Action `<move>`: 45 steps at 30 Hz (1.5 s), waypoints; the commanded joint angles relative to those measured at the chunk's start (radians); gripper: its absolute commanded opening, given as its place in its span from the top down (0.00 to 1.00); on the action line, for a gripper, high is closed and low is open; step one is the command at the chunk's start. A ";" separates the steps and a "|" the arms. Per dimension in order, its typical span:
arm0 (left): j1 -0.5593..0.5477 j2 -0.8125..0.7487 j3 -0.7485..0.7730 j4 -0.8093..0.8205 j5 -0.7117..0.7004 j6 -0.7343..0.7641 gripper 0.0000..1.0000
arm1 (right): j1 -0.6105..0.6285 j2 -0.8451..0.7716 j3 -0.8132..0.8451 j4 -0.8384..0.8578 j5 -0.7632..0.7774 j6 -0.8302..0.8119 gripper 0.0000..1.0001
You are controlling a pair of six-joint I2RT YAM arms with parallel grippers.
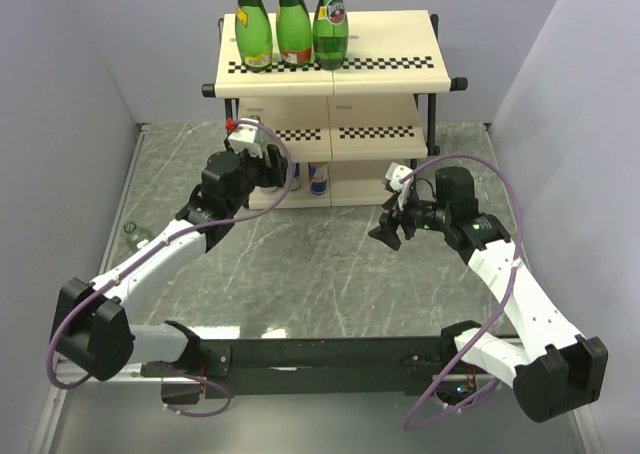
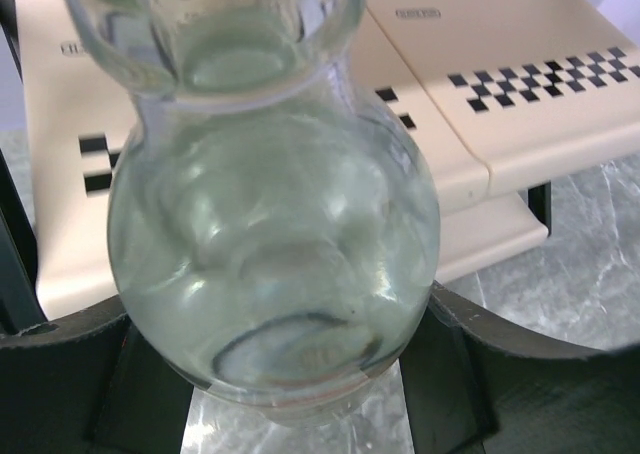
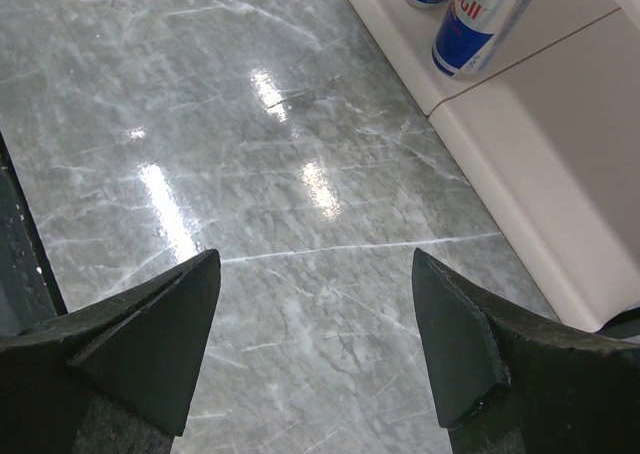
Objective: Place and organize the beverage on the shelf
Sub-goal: Place the drink on the shelf.
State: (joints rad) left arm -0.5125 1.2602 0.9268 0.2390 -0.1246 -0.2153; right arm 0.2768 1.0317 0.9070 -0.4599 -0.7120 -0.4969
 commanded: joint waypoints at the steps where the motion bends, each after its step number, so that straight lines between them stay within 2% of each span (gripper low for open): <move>1: 0.009 -0.012 0.127 0.128 0.034 0.043 1.00 | -0.010 0.005 0.013 0.001 -0.021 -0.020 0.17; 21: 0.062 0.082 0.236 0.106 0.054 0.094 1.00 | -0.013 0.014 0.015 -0.003 -0.026 -0.023 0.17; 45: 0.066 0.079 0.193 0.232 0.029 0.160 1.00 | -0.016 0.028 0.016 -0.008 -0.026 -0.025 0.17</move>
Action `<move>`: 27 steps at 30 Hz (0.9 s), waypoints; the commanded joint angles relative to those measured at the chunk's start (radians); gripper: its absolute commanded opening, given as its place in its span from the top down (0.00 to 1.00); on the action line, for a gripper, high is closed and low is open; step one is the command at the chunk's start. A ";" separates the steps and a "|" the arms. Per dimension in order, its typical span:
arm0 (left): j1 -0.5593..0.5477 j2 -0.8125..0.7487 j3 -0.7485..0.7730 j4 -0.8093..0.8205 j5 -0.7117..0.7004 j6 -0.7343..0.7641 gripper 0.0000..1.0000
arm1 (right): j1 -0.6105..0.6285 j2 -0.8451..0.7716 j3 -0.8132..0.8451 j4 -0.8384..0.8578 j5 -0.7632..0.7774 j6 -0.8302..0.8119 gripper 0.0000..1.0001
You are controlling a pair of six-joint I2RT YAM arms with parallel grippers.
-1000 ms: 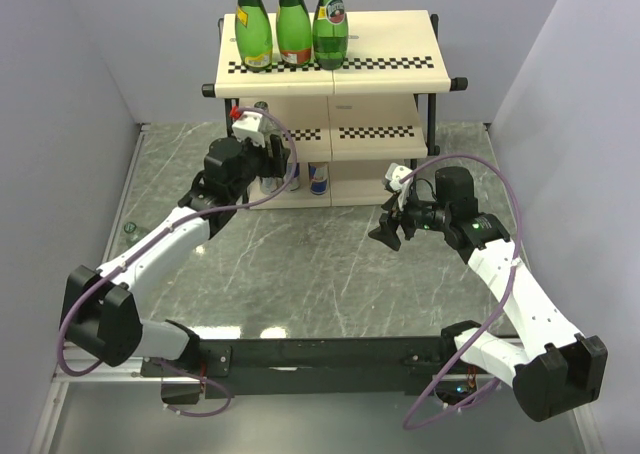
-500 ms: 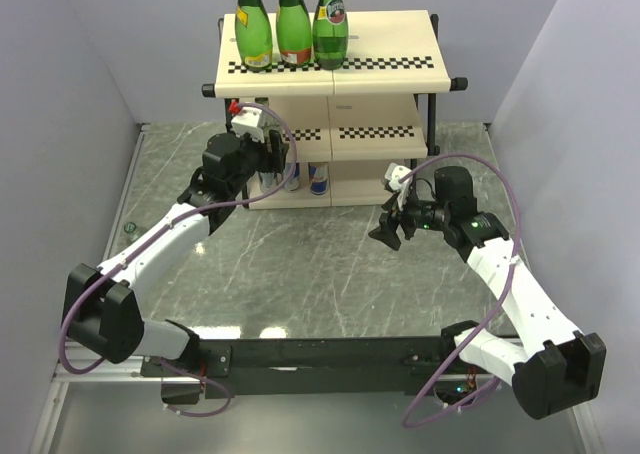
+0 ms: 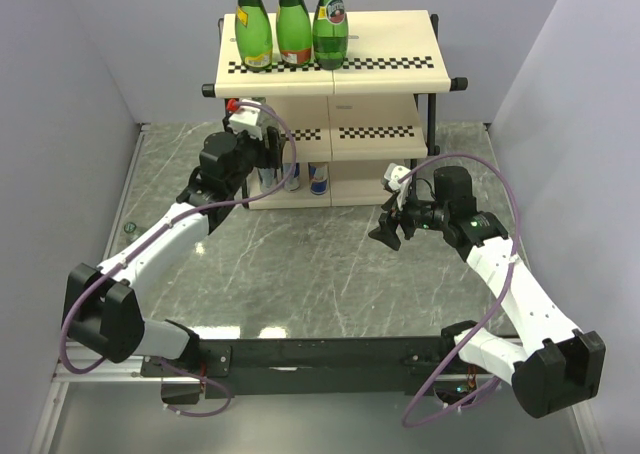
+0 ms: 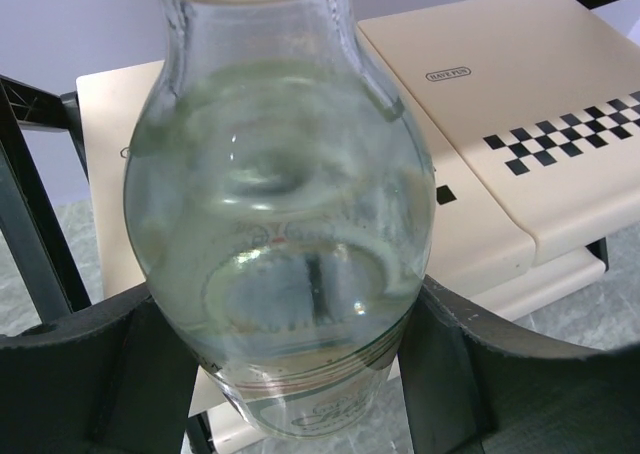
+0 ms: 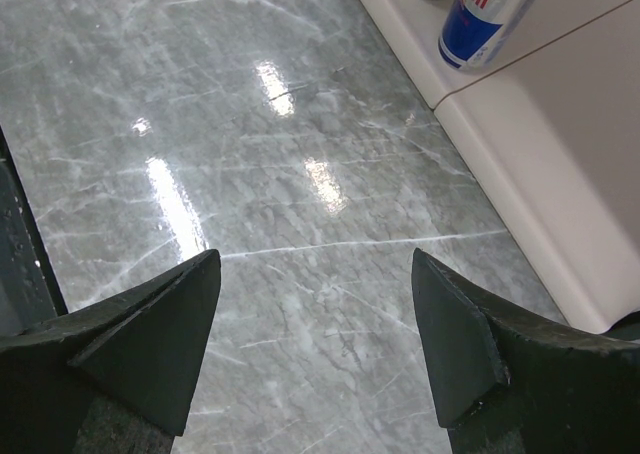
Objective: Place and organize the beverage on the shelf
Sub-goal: Place the drink on the shelf.
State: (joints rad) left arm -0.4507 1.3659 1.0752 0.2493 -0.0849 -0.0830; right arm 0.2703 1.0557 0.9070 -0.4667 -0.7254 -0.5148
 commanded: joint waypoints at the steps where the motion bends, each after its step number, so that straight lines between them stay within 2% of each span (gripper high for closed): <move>1: 0.006 -0.024 0.045 0.223 -0.010 0.031 1.00 | -0.009 0.003 0.016 0.000 -0.014 -0.008 0.17; 27: 0.041 0.082 0.089 0.314 -0.006 0.031 1.00 | -0.011 0.012 0.018 -0.006 -0.016 -0.016 0.17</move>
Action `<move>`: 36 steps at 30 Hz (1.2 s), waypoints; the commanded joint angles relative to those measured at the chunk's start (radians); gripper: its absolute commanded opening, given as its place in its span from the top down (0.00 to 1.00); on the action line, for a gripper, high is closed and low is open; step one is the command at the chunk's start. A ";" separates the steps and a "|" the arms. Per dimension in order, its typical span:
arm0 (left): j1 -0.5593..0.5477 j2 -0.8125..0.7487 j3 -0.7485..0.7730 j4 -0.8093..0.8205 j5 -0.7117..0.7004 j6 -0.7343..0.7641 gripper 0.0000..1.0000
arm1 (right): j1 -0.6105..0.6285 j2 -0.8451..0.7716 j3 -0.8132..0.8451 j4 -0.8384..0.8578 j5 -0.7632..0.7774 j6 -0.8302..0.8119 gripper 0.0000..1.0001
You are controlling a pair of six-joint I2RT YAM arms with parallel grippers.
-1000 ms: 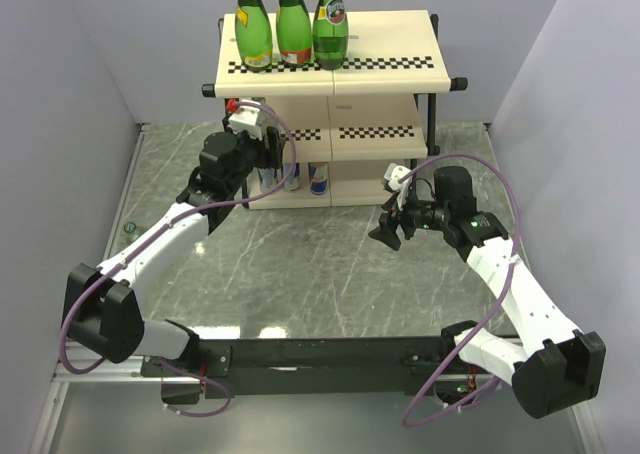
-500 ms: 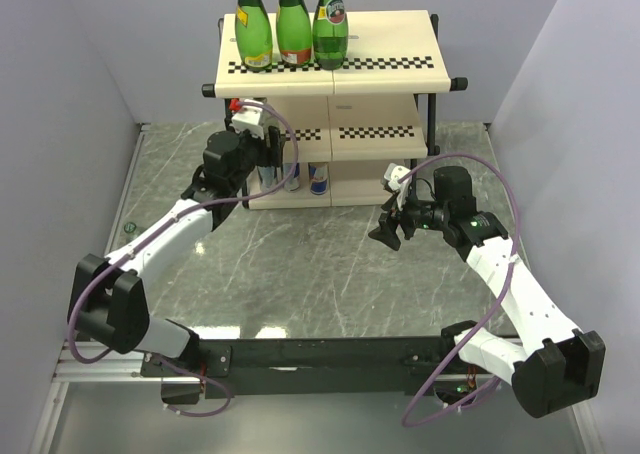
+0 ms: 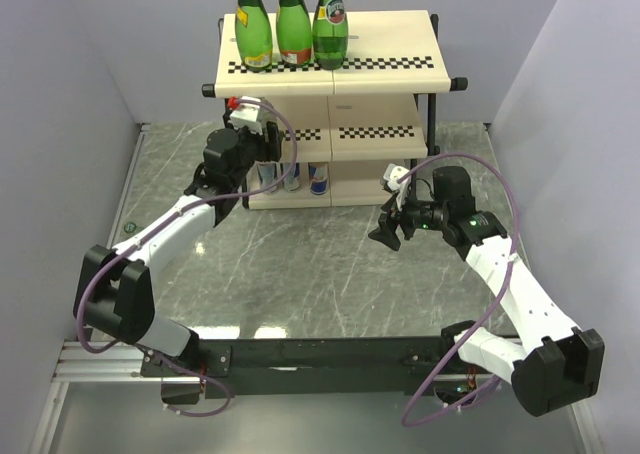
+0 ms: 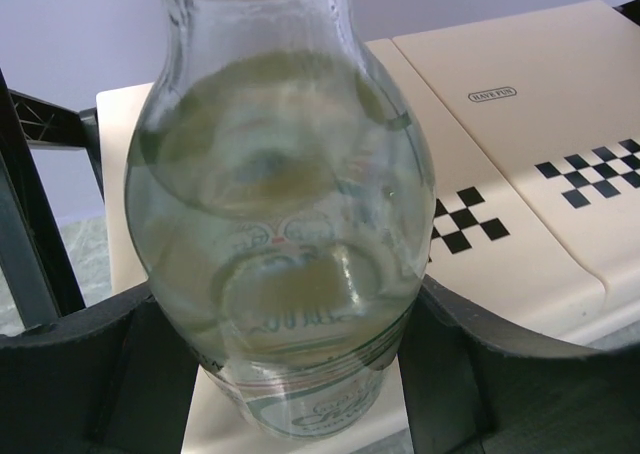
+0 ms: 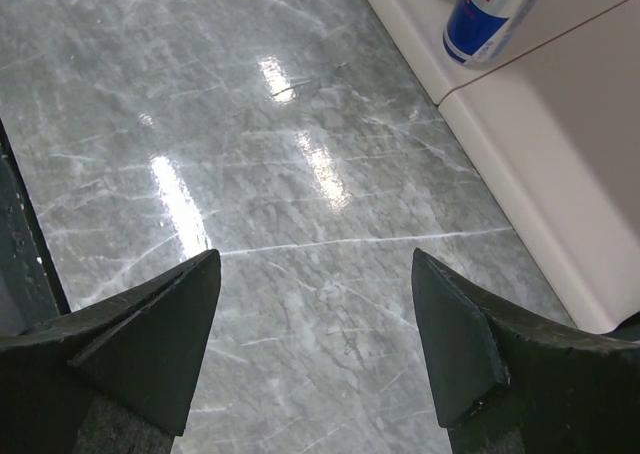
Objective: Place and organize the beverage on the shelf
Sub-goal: Place the drink on the shelf.
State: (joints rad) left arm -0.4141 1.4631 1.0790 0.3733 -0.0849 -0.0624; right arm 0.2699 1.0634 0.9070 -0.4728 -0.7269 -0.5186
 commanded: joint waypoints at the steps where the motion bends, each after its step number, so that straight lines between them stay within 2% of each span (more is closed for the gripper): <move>1: 0.006 -0.012 0.088 0.194 -0.009 0.010 1.00 | -0.011 0.006 0.020 -0.001 -0.014 -0.012 0.17; 15: 0.015 0.057 0.133 0.214 -0.026 0.026 1.00 | -0.011 0.010 0.023 -0.007 -0.012 -0.017 0.17; 25: 0.015 0.049 0.050 0.334 -0.030 0.026 1.00 | -0.012 0.015 0.024 -0.007 -0.016 -0.018 0.17; 36: 0.015 0.074 0.050 0.368 -0.042 0.033 1.00 | -0.009 0.018 0.024 -0.007 -0.017 -0.020 0.17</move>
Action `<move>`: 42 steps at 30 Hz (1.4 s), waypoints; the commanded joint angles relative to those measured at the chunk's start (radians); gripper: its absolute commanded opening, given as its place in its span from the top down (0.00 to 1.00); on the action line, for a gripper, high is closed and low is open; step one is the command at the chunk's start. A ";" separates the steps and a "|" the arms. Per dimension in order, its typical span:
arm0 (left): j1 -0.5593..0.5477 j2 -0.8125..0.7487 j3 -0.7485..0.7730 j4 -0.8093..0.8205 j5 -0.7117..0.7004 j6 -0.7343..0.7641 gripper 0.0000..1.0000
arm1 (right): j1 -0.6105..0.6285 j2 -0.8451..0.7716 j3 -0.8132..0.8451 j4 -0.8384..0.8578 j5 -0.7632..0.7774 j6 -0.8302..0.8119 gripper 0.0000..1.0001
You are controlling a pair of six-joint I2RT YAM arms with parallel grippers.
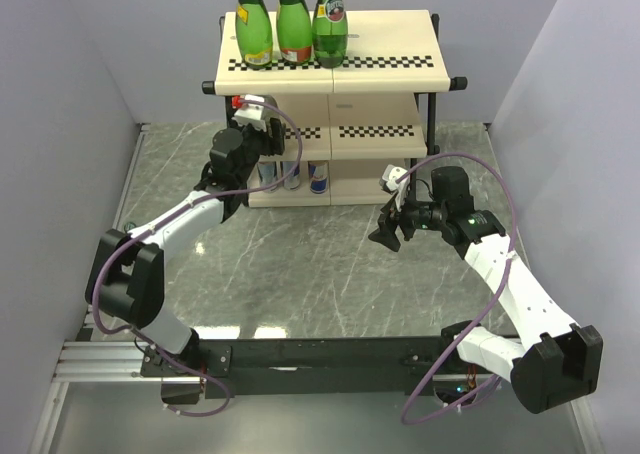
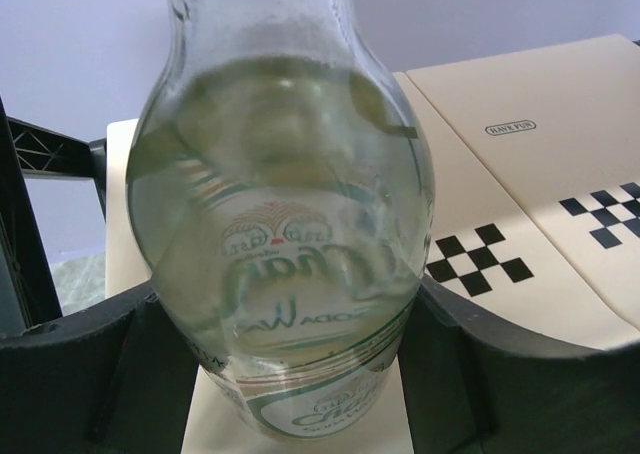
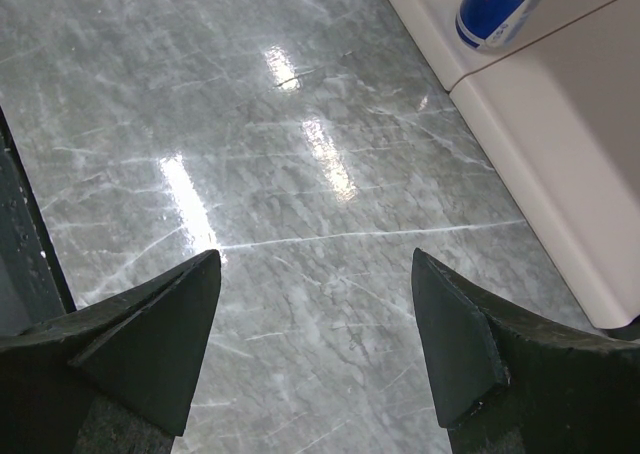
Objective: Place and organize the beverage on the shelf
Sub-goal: Place the drink on the shelf.
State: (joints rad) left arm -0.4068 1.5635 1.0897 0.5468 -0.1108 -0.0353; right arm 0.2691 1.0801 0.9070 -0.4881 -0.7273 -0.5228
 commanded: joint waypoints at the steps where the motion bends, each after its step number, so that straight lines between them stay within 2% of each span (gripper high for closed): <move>1: 0.008 -0.025 0.039 0.194 -0.017 0.008 1.00 | -0.010 -0.002 0.024 0.006 -0.017 -0.016 0.17; 7: 0.008 -0.025 0.042 0.180 -0.018 0.003 0.96 | -0.010 -0.002 0.024 0.005 -0.015 -0.017 0.17; 10: 0.008 -0.023 0.053 0.162 -0.026 0.002 0.84 | -0.013 0.000 0.024 0.005 -0.018 -0.017 0.17; 11: 0.008 -0.023 0.055 0.157 -0.026 0.000 0.72 | -0.011 0.001 0.023 0.006 -0.018 -0.016 0.17; 13: 0.008 -0.023 0.061 0.145 -0.027 -0.002 0.64 | -0.010 -0.002 0.024 0.005 -0.017 -0.016 0.17; 14: 0.008 -0.023 0.061 0.143 -0.027 -0.003 0.54 | -0.010 0.000 0.024 0.006 -0.015 -0.017 0.17; 15: 0.006 -0.023 0.062 0.140 -0.029 -0.003 0.50 | -0.010 -0.002 0.024 0.006 -0.017 -0.017 0.17; 30: 0.008 -0.029 0.061 0.127 -0.021 -0.014 0.30 | -0.011 0.001 0.024 0.006 -0.015 -0.019 0.17; 38: 0.008 -0.033 0.059 0.124 -0.018 -0.018 0.10 | -0.011 0.003 0.023 0.005 -0.015 -0.019 0.17; 42: 0.008 -0.037 0.059 0.119 -0.018 -0.017 0.08 | -0.011 0.003 0.024 0.006 -0.014 -0.017 0.17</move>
State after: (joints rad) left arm -0.4072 1.5684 1.0885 0.5621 -0.1177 -0.0376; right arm 0.2676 1.0836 0.9070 -0.4911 -0.7273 -0.5259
